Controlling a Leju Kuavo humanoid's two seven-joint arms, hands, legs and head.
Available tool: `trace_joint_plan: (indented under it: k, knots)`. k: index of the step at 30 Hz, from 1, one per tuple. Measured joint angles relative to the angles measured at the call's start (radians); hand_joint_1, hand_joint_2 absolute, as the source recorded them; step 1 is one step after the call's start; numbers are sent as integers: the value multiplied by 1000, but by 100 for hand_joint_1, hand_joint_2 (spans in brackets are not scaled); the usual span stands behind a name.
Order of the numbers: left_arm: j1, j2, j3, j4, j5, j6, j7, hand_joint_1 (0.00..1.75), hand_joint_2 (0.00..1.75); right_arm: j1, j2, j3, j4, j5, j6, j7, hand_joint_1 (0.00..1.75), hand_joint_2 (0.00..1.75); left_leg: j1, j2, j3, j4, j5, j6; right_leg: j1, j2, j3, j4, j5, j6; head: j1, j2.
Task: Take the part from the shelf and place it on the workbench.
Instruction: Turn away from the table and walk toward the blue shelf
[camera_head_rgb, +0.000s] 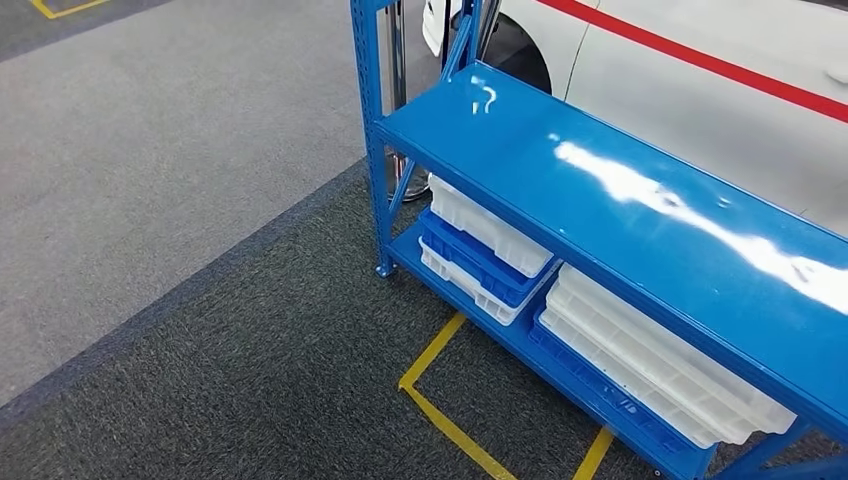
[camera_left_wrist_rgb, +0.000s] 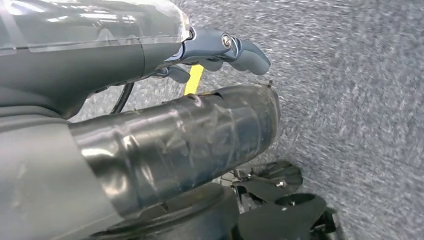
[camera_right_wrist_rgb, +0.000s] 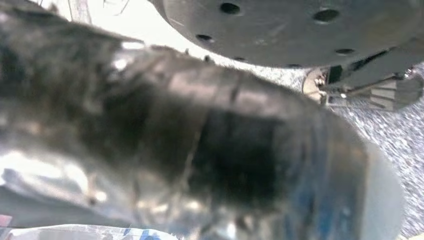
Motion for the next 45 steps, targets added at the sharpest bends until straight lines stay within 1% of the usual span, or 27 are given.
trace_joint_plan:
  k: [1,3,5,6,8,10,11,14,16,18,19,20,21,22,23,25,27,29,31,33,35,36,37,40,42,44,45]
  knots:
    - [0,0,0,0,0,0,0,0,0,0,0,0,0,0,0,0,0,0,2,13,2,-7,4,6,1,-25,-16,33,-21,5,1,0]
    - [2,0,1,0,0,0,-1,0,0,-3,0,0,0,1,-1,0,0,0,1,40,4,-11,6,12,3,-85,-72,151,-86,13,5,0]
    - [6,0,2,0,0,0,0,0,0,-4,0,0,0,1,-1,0,0,0,0,69,4,-11,4,11,-1,-104,-118,245,-116,20,5,0]
    - [7,0,3,0,0,0,1,0,0,-3,0,0,0,1,-1,0,0,0,0,83,6,-10,1,10,-3,-109,-116,243,-103,21,4,0]
    - [5,0,3,0,-2,0,1,0,0,-2,0,0,0,2,0,1,0,0,-1,106,13,-10,-5,6,-4,-134,-57,133,-38,18,5,0]
    - [5,0,4,0,-4,0,1,0,0,-3,0,0,0,3,0,2,0,0,-5,125,19,-9,-14,-4,6,-178,6,12,3,4,4,0]
    - [4,0,4,0,-4,0,1,0,0,-5,0,0,0,3,0,2,0,0,-7,134,22,-9,-18,-10,11,-191,19,-16,7,-4,4,0]
    - [-2,0,4,0,-4,0,1,0,0,-3,1,0,0,4,0,2,0,0,-9,153,37,-10,-28,-26,12,-165,22,-28,6,-23,3,0]
    - [-3,0,5,0,-5,0,1,0,0,-2,1,0,0,4,-1,2,0,0,-6,112,26,29,-60,-35,5,-143,25,-35,11,-36,3,0]
    - [0,0,5,0,-5,0,1,0,0,-4,1,-1,0,4,-1,2,0,0,-3,57,-29,148,-126,-39,3,-120,25,-36,13,-45,2,0]
    - [2,0,5,0,-5,0,1,0,0,-5,1,-1,0,4,0,2,0,0,-3,46,-63,217,-153,-40,4,-106,24,-35,13,-46,2,0]
    - [3,0,5,0,-5,0,1,0,0,-5,1,-1,0,5,0,2,0,0,-3,43,-89,264,-162,-40,5,-92,24,-33,13,-47,2,0]
    - [5,0,5,0,-5,0,1,0,0,-4,1,-1,0,5,0,2,0,0,-3,41,-100,276,-150,-40,6,-77,24,-31,12,-47,2,0]
    - [6,0,6,0,-5,0,1,0,0,-4,1,-1,0,6,0,3,0,0,-3,39,-92,247,-118,-38,6,-61,24,-28,11,-46,2,0]
    - [6,0,6,0,-5,0,1,0,0,-4,1,-1,0,6,0,3,0,0,-3,31,-71,186,-75,-35,5,-47,25,-25,9,-44,2,0]
    - [7,1,6,0,-4,0,1,0,0,-5,2,-1,0,6,0,3,0,0,-1,-13,-27,63,-16,-28,6,-20,22,-16,6,-37,3,0]
    - [4,1,7,0,-4,0,1,0,0,-5,3,-1,0,7,0,3,0,0,-3,-41,-11,15,-9,-22,5,0,14,-12,6,-25,3,0]
    - [0,0,8,0,-4,0,2,0,0,-2,3,-1,0,8,1,4,0,0,-3,-22,-7,7,-4,-13,1,15,9,-12,9,-12,2,0]
    - [0,0,8,0,-4,0,2,0,0,-1,2,-1,1,9,1,4,0,0,1,2,0,-5,4,1,2,-20,-8,20,-13,-1,6,0]
    - [2,0,9,0,-5,0,2,0,0,-3,2,-1,1,9,1,4,0,0,1,29,2,-11,7,9,4,-80,-57,121,-70,7,11,0]
    - [5,0,10,0,-5,-1,3,0,0,-4,2,-1,1,10,1,5,0,0,-1,59,2,-10,4,10,0,-102,-113,232,-113,14,12,0]
    - [6,0,10,0,-5,-1,3,0,0,-4,2,-1,1,11,2,5,0,0,-1,74,3,-9,2,9,-2,-107,-122,249,-109,16,12,0]
    - [6,0,10,0,-5,-1,3,0,0,-3,2,-1,1,11,2,5,0,0,-1,87,5,-9,0,8,-4,-113,-110,228,-87,16,12,0]
    - [4,0,10,0,-5,-1,3,0,0,-3,2,-1,1,12,2,5,0,0,-4,119,16,-9,-11,-3,2,-159,-10,38,-4,3,12,0]
    - [3,0,10,0,-5,-1,2,0,0,-4,1,-1,1,13,2,5,0,0,-8,137,22,-10,-18,-14,10,-178,19,-20,5,-11,12,0]
    - [-2,0,10,0,-5,-1,2,0,0,-2,1,-1,1,16,2,5,0,0,-10,153,32,-14,-22,-25,10,-159,20,-22,6,-21,11,0]
    - [-3,0,10,0,-5,-1,2,0,0,-1,2,-1,1,18,2,5,0,0,-9,146,34,-9,-29,-30,7,-150,22,-27,8,-28,11,0]
